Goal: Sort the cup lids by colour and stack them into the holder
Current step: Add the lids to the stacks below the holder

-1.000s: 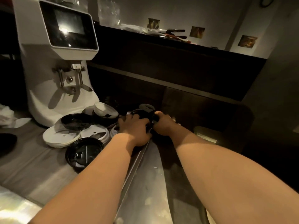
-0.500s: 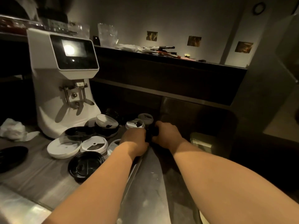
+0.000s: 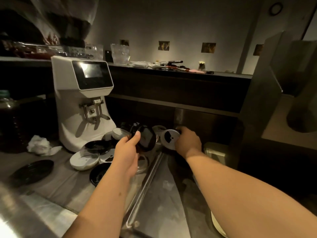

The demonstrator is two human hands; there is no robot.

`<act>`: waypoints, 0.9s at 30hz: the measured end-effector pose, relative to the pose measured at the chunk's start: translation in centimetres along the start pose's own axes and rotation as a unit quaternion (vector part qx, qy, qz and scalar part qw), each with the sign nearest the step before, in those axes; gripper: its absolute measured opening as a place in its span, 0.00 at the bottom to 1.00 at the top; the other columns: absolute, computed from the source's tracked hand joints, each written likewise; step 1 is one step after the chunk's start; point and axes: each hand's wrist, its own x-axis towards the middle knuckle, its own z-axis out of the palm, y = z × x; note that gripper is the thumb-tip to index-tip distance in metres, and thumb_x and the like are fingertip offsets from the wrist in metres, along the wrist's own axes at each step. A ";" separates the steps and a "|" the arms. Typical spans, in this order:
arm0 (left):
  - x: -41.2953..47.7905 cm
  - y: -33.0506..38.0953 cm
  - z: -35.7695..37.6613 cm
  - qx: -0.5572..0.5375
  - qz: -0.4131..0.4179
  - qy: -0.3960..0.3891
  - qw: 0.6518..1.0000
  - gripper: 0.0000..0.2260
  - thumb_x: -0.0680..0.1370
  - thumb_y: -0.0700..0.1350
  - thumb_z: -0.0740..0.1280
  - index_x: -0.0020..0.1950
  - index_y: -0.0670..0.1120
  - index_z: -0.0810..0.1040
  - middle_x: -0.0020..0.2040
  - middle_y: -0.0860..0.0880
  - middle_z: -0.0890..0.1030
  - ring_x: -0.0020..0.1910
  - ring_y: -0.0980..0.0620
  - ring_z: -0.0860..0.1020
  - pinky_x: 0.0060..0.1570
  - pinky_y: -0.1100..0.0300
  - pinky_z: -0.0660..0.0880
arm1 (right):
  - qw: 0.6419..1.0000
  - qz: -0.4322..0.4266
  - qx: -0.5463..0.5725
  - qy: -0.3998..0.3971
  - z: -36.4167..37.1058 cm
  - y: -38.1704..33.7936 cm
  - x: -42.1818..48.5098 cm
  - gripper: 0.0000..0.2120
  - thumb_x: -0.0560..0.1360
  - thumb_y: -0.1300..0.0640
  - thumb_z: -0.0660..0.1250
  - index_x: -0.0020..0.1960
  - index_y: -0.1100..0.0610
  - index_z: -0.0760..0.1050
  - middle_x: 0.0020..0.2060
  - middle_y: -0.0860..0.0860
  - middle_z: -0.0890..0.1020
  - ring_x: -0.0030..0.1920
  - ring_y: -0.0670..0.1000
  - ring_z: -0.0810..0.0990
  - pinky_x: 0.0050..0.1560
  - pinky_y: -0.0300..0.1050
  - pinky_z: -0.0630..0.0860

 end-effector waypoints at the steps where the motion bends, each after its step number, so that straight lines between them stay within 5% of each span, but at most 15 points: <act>1: -0.5 0.2 -0.2 -0.039 -0.016 -0.010 0.999 0.12 0.81 0.44 0.67 0.63 0.43 0.78 0.57 0.44 0.85 0.60 0.46 0.82 0.67 0.47 0.73 | 0.997 0.034 0.064 -0.003 -0.5 -0.2 -0.3 0.17 0.80 0.58 0.64 0.68 0.52 0.75 0.60 0.55 0.81 0.61 0.59 0.80 0.56 0.51 0.78; 4: -2.1 0.9 0.2 -0.093 -0.030 -0.032 0.995 0.12 0.82 0.46 0.65 0.61 0.41 0.80 0.58 0.42 0.85 0.58 0.44 0.82 0.60 0.50 0.76 | 0.967 0.098 0.233 -0.014 -2.1 -0.8 -1.7 0.19 0.79 0.59 0.66 0.69 0.55 0.74 0.60 0.56 0.81 0.58 0.60 0.81 0.56 0.53 0.81; 7: -4.2 1.5 1.9 -0.136 -0.020 -0.056 0.989 0.13 0.82 0.47 0.65 0.63 0.42 0.79 0.58 0.42 0.84 0.57 0.43 0.83 0.52 0.50 0.79 | 0.933 0.147 0.325 -0.042 -4.5 -1.4 -3.7 0.21 0.79 0.63 0.65 0.71 0.53 0.70 0.58 0.56 0.81 0.46 0.58 0.85 0.38 0.48 0.84; 9: -5.4 1.9 3.3 -0.156 -0.012 -0.064 0.986 0.17 0.81 0.47 0.65 0.68 0.43 0.76 0.62 0.40 0.82 0.59 0.41 0.82 0.58 0.44 0.79 | 0.927 0.144 0.341 -0.057 -6.3 -2.3 -4.8 0.25 0.80 0.64 0.64 0.74 0.50 0.66 0.59 0.56 0.78 0.42 0.58 0.85 0.29 0.43 0.79; 13: -8.4 2.3 5.7 -0.200 -0.026 -0.056 0.978 0.18 0.80 0.48 0.65 0.67 0.40 0.74 0.64 0.33 0.79 0.62 0.33 0.78 0.65 0.32 0.71 | 0.932 0.072 0.351 -0.059 -8.6 -4.1 -7.2 0.27 0.79 0.65 0.63 0.76 0.53 0.63 0.60 0.57 0.78 0.41 0.57 0.85 0.28 0.41 0.77; 17: -10.4 2.1 5.6 -0.230 -0.037 -0.068 0.970 0.23 0.78 0.48 0.64 0.69 0.37 0.75 0.67 0.33 0.77 0.67 0.33 0.75 0.69 0.37 0.69 | 0.927 0.038 0.367 -0.071 -10.5 -4.3 -9.8 0.19 0.79 0.65 0.61 0.69 0.56 0.69 0.48 0.60 0.82 0.31 0.53 0.84 0.27 0.41 0.77; 21: -13.3 1.6 5.0 -0.252 -0.032 -0.068 0.965 0.27 0.72 0.49 0.65 0.70 0.43 0.74 0.66 0.35 0.78 0.67 0.32 0.75 0.68 0.36 0.67 | 0.915 0.045 0.394 -0.072 -11.3 -3.5 -12.7 0.15 0.79 0.65 0.62 0.64 0.54 0.67 0.51 0.59 0.81 0.35 0.53 0.84 0.26 0.41 0.76; 24: -15.3 1.0 4.9 -0.273 -0.022 -0.076 0.959 0.19 0.73 0.46 0.62 0.63 0.51 0.76 0.66 0.36 0.79 0.61 0.33 0.78 0.62 0.42 0.71 | 0.908 0.061 0.405 -0.083 -11.5 -2.7 -15.1 0.13 0.79 0.64 0.62 0.62 0.53 0.67 0.53 0.58 0.80 0.36 0.53 0.84 0.23 0.38 0.73; 27: -17.6 0.5 5.2 -0.261 -0.043 -0.107 0.958 0.17 0.77 0.49 0.59 0.61 0.43 0.77 0.63 0.35 0.80 0.55 0.36 0.78 0.57 0.45 0.74 | 0.906 0.061 0.412 -0.074 -11.9 -1.5 -17.1 0.11 0.80 0.62 0.61 0.61 0.54 0.69 0.52 0.56 0.81 0.32 0.51 0.83 0.22 0.37 0.72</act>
